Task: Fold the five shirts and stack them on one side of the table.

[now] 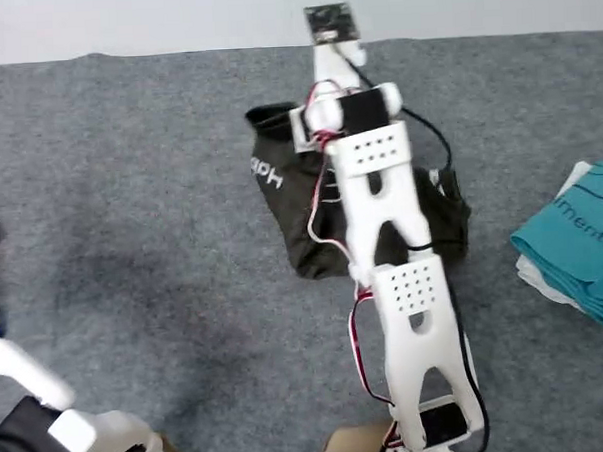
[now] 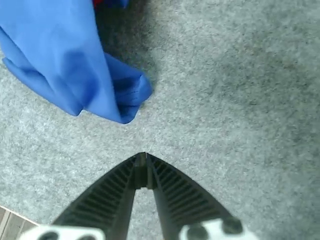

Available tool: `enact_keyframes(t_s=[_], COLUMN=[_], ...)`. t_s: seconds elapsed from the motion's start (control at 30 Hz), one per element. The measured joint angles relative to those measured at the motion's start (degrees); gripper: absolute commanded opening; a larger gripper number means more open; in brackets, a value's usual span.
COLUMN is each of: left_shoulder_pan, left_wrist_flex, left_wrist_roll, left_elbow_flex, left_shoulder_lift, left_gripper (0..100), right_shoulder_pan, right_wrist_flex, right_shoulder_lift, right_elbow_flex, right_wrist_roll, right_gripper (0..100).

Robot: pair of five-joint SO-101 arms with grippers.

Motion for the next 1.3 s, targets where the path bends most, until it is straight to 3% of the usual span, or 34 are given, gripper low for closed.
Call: enact_keyframes(t_s=[0.27, 0.67, 1.3], left_shoulder_pan=[4.3, 6.7, 6.7], left_wrist_flex=[0.0, 0.1, 0.1], left_wrist_roll=[4.1, 5.9, 6.2], left_elbow_flex=[-3.3, -6.1, -6.1], left_shoulder_lift=[0.0, 0.0, 0.0], left_gripper=[0, 0, 0], right_shoulder_pan=[3.0, 4.0, 18.3], right_wrist_flex=[0.1, 0.1, 0.1], right_shoulder_lift=[-5.5, -25.4, -25.8], right_elbow_flex=[4.2, 41.5, 50.6], right_wrist_roll=[3.0, 0.7, 2.8], right_gripper=[0.9, 0.9, 0.9])
